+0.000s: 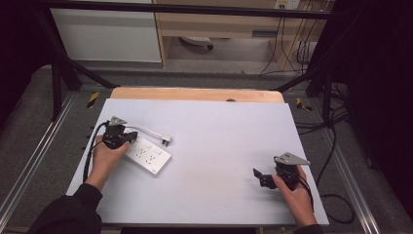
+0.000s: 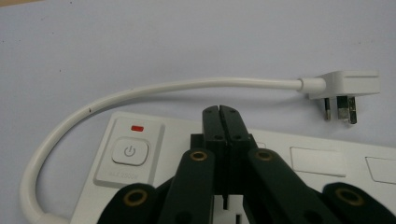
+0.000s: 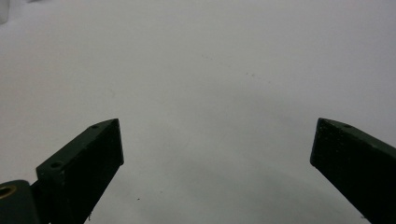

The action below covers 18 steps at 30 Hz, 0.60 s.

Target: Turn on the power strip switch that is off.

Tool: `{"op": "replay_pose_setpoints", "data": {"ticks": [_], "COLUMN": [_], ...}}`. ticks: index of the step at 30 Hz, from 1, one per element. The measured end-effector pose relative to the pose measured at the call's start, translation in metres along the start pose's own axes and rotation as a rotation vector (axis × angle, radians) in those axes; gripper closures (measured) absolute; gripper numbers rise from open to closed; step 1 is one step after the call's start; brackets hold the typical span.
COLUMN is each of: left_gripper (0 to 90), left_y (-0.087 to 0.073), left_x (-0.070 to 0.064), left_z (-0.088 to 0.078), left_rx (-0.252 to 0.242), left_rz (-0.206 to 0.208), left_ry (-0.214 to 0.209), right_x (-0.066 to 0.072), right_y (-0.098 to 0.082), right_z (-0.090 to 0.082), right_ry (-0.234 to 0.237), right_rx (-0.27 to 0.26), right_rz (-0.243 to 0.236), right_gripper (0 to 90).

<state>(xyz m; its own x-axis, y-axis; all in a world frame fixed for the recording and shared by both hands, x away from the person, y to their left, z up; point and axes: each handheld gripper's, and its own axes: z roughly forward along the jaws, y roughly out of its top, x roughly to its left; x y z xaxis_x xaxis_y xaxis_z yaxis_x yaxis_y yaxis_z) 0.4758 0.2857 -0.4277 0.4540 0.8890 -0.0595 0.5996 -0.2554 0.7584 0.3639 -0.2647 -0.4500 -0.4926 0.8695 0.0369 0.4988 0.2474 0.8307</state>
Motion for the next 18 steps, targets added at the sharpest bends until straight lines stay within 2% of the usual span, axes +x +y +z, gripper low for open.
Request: {"op": "replay_pose_setpoints", "data": {"ticks": [18], "left_gripper": [90.0], "left_y": [-0.0005], "left_x": [0.0023], "left_z": [0.0002], "left_rx": [0.0], "left_rz": [-0.018], "left_ry": [-0.016], "right_x": [0.0], "right_y": [0.0001], "right_z": [-0.0004], "right_ry": [0.001], "right_rx": [0.001], "right_rz": [0.004], "right_gripper": [3.0]}}
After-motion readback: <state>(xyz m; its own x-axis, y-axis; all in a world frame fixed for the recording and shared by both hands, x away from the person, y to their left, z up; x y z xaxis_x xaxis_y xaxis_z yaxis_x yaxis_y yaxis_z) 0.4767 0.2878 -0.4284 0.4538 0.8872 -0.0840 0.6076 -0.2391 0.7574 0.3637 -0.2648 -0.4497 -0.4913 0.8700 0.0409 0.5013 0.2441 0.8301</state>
